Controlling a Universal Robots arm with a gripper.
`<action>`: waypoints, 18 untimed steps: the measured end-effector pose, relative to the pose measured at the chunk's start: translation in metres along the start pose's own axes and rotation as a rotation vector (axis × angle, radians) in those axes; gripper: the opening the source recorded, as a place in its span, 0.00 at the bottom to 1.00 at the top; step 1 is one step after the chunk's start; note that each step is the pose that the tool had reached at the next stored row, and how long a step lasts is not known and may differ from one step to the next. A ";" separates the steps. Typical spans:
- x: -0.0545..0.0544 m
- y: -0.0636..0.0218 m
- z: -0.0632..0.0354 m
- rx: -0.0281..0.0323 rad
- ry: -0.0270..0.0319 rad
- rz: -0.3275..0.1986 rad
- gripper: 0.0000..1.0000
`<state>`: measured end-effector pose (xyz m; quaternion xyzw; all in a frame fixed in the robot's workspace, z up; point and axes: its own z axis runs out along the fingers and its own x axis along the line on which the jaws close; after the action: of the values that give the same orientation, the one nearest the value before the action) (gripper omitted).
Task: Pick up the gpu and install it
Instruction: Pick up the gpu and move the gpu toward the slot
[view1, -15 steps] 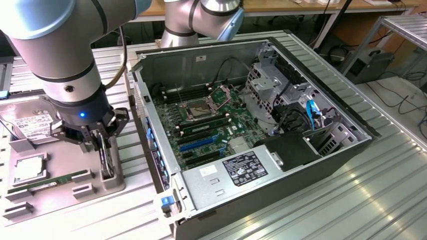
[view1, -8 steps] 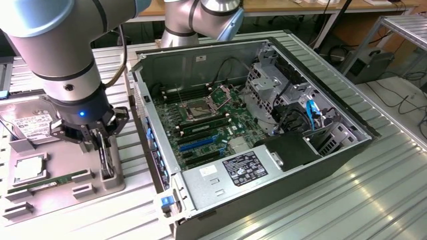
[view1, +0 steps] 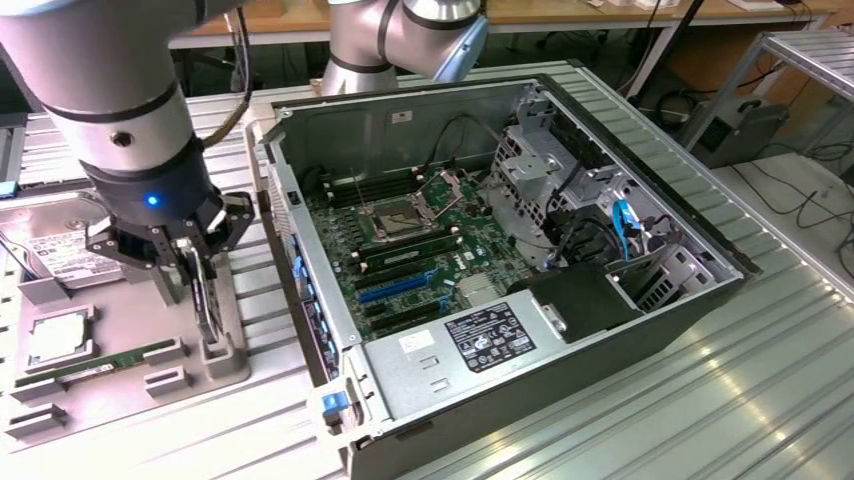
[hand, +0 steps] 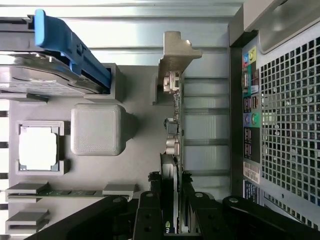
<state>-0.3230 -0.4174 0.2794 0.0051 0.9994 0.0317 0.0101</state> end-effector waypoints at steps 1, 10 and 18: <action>0.000 0.0003 -0.0042 -0.0001 -0.0002 0.000 0.26; -0.002 0.0027 -0.0519 -0.0002 -0.0002 0.000 0.26; -0.006 0.0024 -0.0961 -0.0001 0.0001 0.000 0.26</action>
<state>-0.3189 -0.4211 0.3756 0.0051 0.9994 0.0318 0.0100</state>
